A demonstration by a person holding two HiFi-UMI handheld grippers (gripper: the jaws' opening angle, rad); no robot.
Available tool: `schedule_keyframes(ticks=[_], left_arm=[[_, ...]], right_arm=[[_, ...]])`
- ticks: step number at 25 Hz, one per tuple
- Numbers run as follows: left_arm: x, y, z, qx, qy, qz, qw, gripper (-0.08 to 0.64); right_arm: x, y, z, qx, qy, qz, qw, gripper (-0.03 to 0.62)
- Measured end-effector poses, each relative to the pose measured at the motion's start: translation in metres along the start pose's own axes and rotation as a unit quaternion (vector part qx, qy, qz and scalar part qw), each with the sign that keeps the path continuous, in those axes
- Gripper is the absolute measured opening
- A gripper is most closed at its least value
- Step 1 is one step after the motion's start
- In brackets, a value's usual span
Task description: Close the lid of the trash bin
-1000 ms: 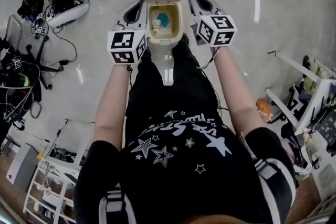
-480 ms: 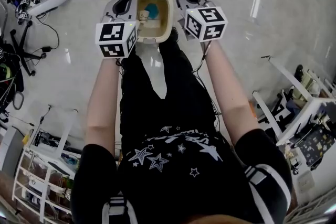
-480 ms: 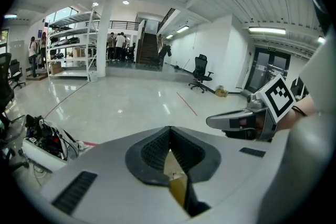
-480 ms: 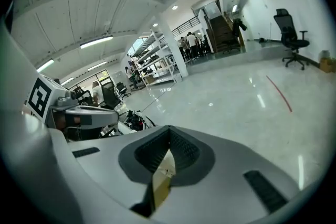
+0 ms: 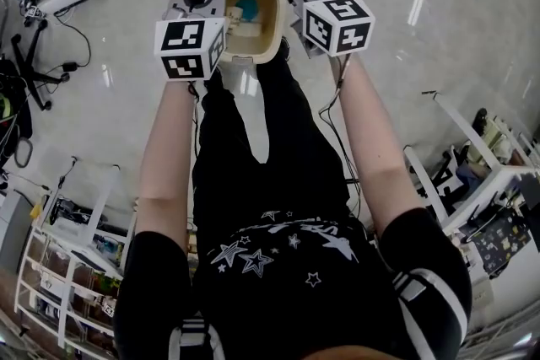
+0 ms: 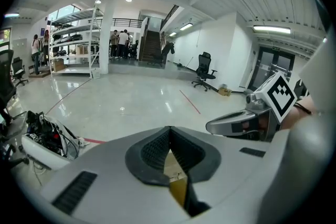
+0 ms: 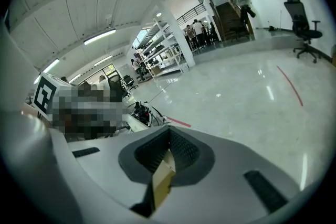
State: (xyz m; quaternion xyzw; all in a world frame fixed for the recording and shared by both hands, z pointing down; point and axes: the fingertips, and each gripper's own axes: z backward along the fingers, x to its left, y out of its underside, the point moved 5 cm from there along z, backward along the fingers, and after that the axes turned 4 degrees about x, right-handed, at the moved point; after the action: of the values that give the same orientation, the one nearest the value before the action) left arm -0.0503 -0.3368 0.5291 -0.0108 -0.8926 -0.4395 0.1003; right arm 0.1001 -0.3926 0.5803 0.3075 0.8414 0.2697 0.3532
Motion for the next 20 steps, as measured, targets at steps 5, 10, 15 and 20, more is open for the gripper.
schedule_keyframes(ticks=[5, 10, 15, 20], left_arm=[[0.006, 0.004, 0.001, 0.004, 0.006, -0.004, 1.0, 0.011], [0.006, 0.019, 0.008, 0.014, 0.008, 0.004, 0.9999, 0.011], [0.012, 0.035, 0.02, 0.021, 0.015, 0.003, 0.9997, 0.011], [0.017, 0.05, 0.035, 0.025, 0.02, 0.006, 0.9995, 0.011]], right_arm=[[0.006, 0.002, -0.001, 0.003, -0.015, -0.017, 1.0, -0.005], [0.019, 0.009, 0.003, 0.016, -0.032, -0.018, 0.999, -0.005], [0.039, 0.029, 0.0, 0.062, -0.039, 0.007, 0.997, -0.005], [0.068, 0.065, 0.005, 0.087, -0.038, 0.022, 0.995, -0.005]])
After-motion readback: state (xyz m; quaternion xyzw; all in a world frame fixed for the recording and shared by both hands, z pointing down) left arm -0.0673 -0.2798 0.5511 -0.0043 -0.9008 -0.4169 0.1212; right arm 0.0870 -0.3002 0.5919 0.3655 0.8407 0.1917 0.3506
